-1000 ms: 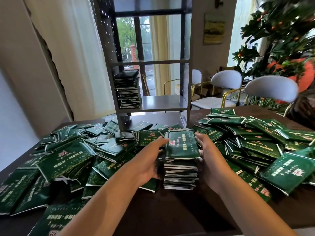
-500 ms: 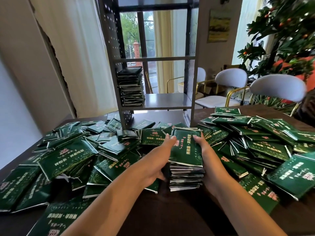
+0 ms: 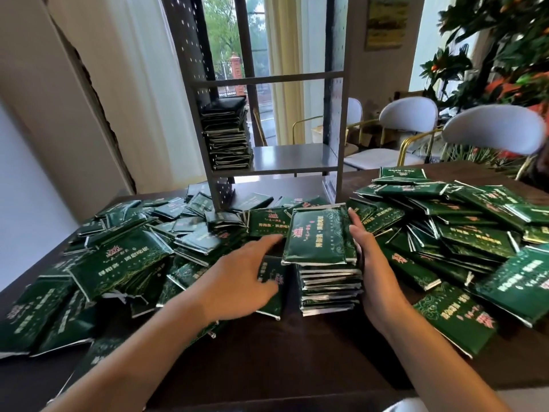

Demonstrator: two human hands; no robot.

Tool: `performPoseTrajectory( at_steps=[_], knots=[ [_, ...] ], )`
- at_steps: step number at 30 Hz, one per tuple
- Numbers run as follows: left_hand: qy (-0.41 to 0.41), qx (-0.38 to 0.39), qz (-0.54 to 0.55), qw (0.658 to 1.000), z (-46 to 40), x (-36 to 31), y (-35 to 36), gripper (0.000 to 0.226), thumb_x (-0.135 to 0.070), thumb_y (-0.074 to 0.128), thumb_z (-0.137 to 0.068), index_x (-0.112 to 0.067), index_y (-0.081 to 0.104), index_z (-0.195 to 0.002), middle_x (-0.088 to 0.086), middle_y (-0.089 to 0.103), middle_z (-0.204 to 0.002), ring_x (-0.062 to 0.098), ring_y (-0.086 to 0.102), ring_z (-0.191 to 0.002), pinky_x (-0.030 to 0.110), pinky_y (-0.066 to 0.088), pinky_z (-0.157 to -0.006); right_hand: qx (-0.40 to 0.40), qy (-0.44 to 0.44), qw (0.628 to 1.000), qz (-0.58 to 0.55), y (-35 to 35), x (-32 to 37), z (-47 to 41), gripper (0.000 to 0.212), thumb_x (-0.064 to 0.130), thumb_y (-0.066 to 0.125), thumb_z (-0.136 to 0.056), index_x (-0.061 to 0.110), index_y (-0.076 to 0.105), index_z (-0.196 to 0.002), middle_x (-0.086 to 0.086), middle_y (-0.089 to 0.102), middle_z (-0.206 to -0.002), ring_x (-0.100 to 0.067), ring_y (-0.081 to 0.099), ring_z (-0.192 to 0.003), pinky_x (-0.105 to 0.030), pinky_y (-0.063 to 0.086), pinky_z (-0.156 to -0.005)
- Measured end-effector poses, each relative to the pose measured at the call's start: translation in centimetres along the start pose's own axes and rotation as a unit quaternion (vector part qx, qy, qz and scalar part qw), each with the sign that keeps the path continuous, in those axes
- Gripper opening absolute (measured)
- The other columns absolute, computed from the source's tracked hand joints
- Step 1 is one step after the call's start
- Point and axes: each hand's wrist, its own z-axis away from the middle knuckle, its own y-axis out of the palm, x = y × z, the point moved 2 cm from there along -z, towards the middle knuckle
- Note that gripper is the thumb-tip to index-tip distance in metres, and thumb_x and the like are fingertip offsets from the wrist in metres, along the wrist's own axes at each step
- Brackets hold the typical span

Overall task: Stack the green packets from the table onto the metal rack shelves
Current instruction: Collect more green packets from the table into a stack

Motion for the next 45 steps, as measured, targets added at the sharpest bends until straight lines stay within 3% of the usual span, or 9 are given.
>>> performPoseTrajectory(
  at_steps=[4,8,12,16,19,24,33,39,45],
  knots=[
    [0.019,-0.017,0.088,0.996,-0.5,-1.7,0.6,0.083,-0.015,0.060,-0.093,-0.057,0.016,-0.149,-0.033,0.041,-0.137,-0.010,0.053,-0.103,0.019,0.046,-0.096,0.003,-0.038,0.999,0.010,-0.2,0.1,0.1,0.056,0.075,0.056,-0.074,0.077,0.040,-0.128,0.017,0.040,-0.157,-0.017,0.038,-0.145,-0.057,0.024,-0.120],
    [0.040,-0.029,0.059,0.997,-0.2,-3.7,0.9,0.088,-0.012,0.052,-0.096,-0.052,0.001,-0.155,-0.021,0.026,-0.160,0.000,0.062,-0.104,0.008,0.039,-0.076,0.012,-0.054,0.998,0.009,0.1,0.5,0.5,0.054,0.074,0.054,-0.076,0.077,0.040,-0.127,0.017,0.036,-0.159,-0.014,0.032,-0.148,-0.057,0.023,-0.121],
    [0.047,-0.014,0.039,0.998,-0.4,-4.2,1.1,0.092,-0.012,0.052,-0.097,-0.052,-0.008,-0.154,-0.021,0.034,-0.153,-0.014,0.058,-0.061,0.007,0.043,-0.061,0.011,-0.067,0.997,0.038,0.6,1.1,1.1,0.052,0.076,0.048,-0.075,0.077,0.041,-0.127,0.020,0.030,-0.160,-0.011,0.027,-0.149,-0.051,0.022,-0.120],
    [0.057,-0.043,0.005,0.997,-0.2,-2.1,0.0,0.093,-0.025,0.068,-0.093,-0.054,0.004,-0.154,-0.025,0.035,-0.155,-0.002,0.060,-0.110,0.021,0.047,-0.098,-0.012,-0.070,0.995,0.068,0.4,1.4,1.4,0.058,0.076,0.045,-0.071,0.071,0.047,-0.129,0.016,0.036,-0.156,-0.012,0.035,-0.143,-0.052,0.031,-0.115],
    [0.029,-0.030,-0.057,0.997,0.6,-0.7,-0.5,0.079,-0.038,0.074,-0.088,-0.047,0.027,-0.151,-0.020,0.048,-0.143,0.003,0.054,-0.120,0.022,0.044,-0.101,-0.030,-0.063,0.995,0.075,0.5,1.5,1.5,0.050,0.062,0.051,-0.077,0.060,0.055,-0.127,0.015,0.048,-0.139,0.002,0.047,-0.124,-0.034,0.042,-0.099],
    [-0.011,0.100,-0.216,0.971,1.4,0.7,0.7,0.085,-0.054,0.073,-0.084,-0.042,0.026,-0.154,-0.017,0.036,-0.151,0.011,0.045,-0.134,0.030,0.042,-0.108,-0.029,-0.067,0.994,0.086,0.3,1.6,1.9,0.032,0.038,0.052,-0.100,0.044,0.052,-0.132,0.028,0.048,-0.117,0.023,0.046,-0.094,-0.015,0.034,-0.079],
    [0.104,-0.052,-0.296,0.948,0.9,2.2,1.1,0.038,-0.030,0.044,-0.103,-0.035,0.049,-0.141,-0.013,0.059,-0.126,0.014,0.063,-0.111,0.033,0.053,-0.092,-0.022,-0.055,0.994,0.090,0.6,1.9,2.5,0.050,0.053,0.049,-0.085,0.050,0.049,-0.135,0.017,0.047,-0.138,0.019,0.041,-0.110,-0.035,0.027,-0.099],
    [0.077,-0.284,-0.109,0.949,1.1,1.2,-2.5,0.023,-0.027,0.055,-0.101,-0.032,0.066,-0.121,-0.022,0.061,-0.078,-0.002,0.059,-0.062,0.021,0.048,-0.060,-0.023,-0.052,0.995,0.078,0.6,1.6,2.3,0.053,0.054,0.047,-0.080,0.052,0.051,-0.132,0.004,0.044,-0.150,-0.012,0.041,-0.138,-0.039,0.031,-0.105],
    [0.071,-0.364,0.086,0.925,1.0,-0.7,-4.1,0.016,-0.027,0.058,-0.100,-0.040,0.063,-0.108,-0.014,0.070,-0.087,0.008,0.072,-0.066,0.037,0.061,-0.069,-0.027,-0.051,0.995,0.087,0.9,2.0,2.6,0.057,0.052,0.045,-0.078,0.050,0.048,-0.134,0.009,0.043,-0.144,-0.006,0.045,-0.127,-0.036,0.026,-0.100]
  ],
)
